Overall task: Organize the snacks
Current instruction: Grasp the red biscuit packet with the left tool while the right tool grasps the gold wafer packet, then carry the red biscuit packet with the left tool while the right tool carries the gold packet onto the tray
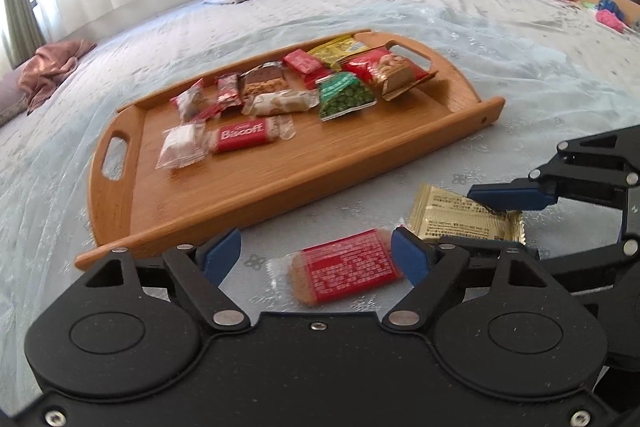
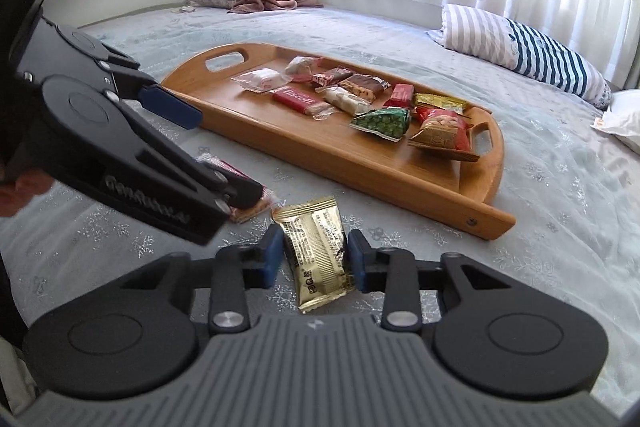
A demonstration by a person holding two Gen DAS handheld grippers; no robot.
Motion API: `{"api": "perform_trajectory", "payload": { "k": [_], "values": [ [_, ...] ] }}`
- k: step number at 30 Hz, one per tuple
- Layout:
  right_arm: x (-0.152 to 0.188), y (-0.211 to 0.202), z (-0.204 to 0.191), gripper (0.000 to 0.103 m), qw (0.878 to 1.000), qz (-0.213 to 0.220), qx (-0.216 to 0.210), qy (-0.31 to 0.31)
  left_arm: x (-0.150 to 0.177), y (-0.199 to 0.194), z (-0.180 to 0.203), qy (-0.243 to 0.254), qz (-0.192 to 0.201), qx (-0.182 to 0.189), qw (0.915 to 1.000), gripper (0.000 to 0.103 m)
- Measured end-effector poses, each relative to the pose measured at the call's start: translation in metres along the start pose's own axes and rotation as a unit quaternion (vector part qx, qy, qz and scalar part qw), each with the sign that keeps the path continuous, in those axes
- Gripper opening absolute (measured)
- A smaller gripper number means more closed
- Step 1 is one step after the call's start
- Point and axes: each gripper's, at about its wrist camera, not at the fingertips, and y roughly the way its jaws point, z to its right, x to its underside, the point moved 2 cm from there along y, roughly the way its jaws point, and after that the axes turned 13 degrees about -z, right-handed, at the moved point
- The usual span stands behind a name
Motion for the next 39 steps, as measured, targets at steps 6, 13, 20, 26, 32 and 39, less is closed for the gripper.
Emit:
{"api": "perform_trajectory", "payload": {
  "k": [6,13,20,26,32,39],
  "values": [
    [0.007,-0.005,0.013,0.039,0.999,0.0,0.03,0.023,-0.003,0.007,0.0,-0.024,-0.01,0.022,0.9994,0.088],
    [0.009,-0.013,0.037,0.038,0.996,0.009,0.049,0.071,0.001,0.011,0.01,-0.016,-0.002,-0.002,0.9999,0.089],
    [0.004,-0.016,0.035,0.038,0.996,0.022,0.045,0.076,0.002,0.0,0.011,-0.037,0.014,0.016,0.9991,0.063],
    [-0.01,-0.016,0.035,0.039,0.996,0.027,0.029,0.084,-0.005,-0.021,-0.006,-0.058,0.037,0.011,0.9976,0.063],
    [-0.034,-0.012,0.039,0.039,0.997,0.03,-0.015,0.076,-0.02,-0.024,-0.04,-0.107,0.043,-0.003,0.9933,0.063],
    [-0.067,0.007,0.04,0.039,0.999,0.028,-0.02,0.023,-0.039,-0.006,-0.081,-0.182,0.024,0.008,0.9829,0.063]
  ]
}}
